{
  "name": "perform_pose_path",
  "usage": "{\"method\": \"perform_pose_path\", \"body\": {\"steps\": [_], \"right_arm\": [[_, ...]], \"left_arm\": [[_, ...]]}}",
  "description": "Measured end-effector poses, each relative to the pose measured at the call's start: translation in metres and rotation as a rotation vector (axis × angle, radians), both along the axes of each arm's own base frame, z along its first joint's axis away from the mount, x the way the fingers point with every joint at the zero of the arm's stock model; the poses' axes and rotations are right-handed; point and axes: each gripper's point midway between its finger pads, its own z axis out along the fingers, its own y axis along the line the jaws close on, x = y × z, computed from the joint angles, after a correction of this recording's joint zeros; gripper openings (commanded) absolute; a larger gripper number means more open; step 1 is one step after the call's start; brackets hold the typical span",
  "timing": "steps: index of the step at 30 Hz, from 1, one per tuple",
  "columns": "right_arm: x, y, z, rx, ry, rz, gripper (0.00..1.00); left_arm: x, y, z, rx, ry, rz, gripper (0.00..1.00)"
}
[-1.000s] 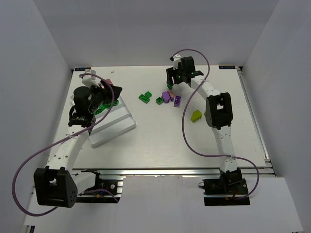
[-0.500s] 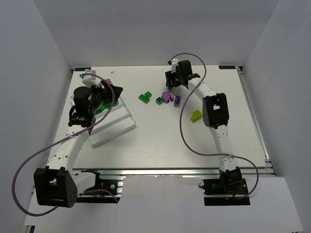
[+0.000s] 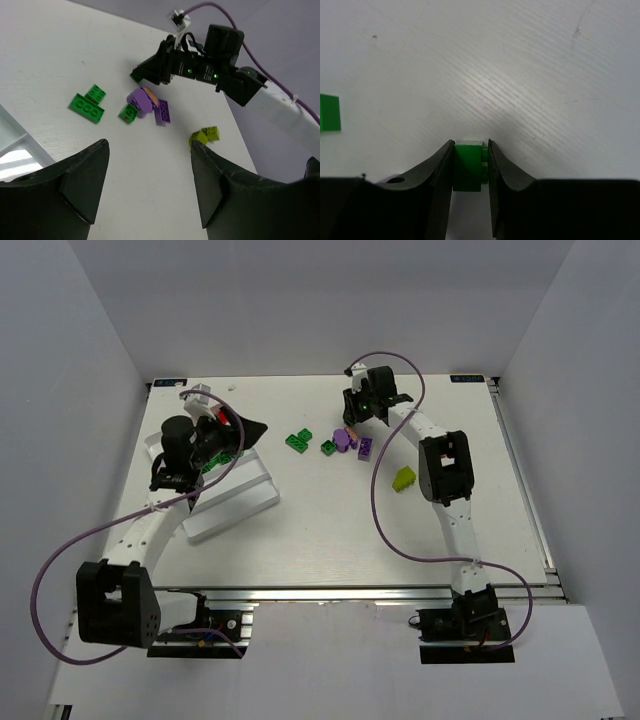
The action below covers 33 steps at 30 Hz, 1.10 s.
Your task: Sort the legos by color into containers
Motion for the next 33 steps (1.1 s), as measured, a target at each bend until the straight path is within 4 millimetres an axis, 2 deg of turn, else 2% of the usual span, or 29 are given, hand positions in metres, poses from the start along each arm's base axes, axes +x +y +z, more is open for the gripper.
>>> {"method": "perform_pose_path", "body": {"steps": [1, 4, 7, 9, 13, 16, 19, 21, 24, 27, 33], "right_arm": [[-0.005, 0.000, 0.000, 0.005, 0.008, 0.012, 0.16], [-0.024, -0.002, 0.011, 0.026, 0.030, 0.044, 0.10], [-0.044, -0.005, 0.043, 0.073, 0.017, 0.071, 0.00], [-0.060, -0.007, 0.078, 0.123, -0.014, 0.089, 0.00], [-0.104, -0.008, 0.162, 0.273, -0.087, 0.135, 0.00], [-0.153, -0.009, 0.207, 0.385, -0.111, 0.192, 0.00], [-0.202, -0.007, 0.218, 0.487, -0.058, 0.258, 0.00], [-0.234, -0.006, 0.212, 0.547, 0.021, 0.292, 0.00], [-0.270, -0.004, 0.201, 0.621, 0.139, 0.330, 0.00], [-0.291, -0.004, 0.205, 0.674, 0.189, 0.362, 0.00], [-0.319, 0.001, 0.240, 0.745, 0.127, 0.467, 0.00]], "left_arm": [[0.001, -0.006, -0.006, -0.009, 0.017, -0.025, 0.76], [-0.004, -0.026, -0.021, -0.033, 0.069, -0.107, 0.77], [-0.014, -0.048, -0.028, -0.037, 0.092, -0.188, 0.78], [-0.021, -0.059, -0.026, -0.025, 0.078, -0.226, 0.78], [-0.037, -0.080, -0.020, 0.015, 0.030, -0.300, 0.78], [-0.049, -0.093, -0.011, 0.042, -0.028, -0.349, 0.78], [-0.066, -0.105, -0.002, 0.052, -0.100, -0.408, 0.78], [-0.077, -0.111, 0.003, 0.050, -0.147, -0.450, 0.78], [-0.092, -0.120, 0.008, 0.035, -0.208, -0.522, 0.78], [-0.104, -0.127, 0.014, 0.012, -0.250, -0.581, 0.78], [-0.119, -0.136, 0.027, -0.048, -0.297, -0.660, 0.78]]}}
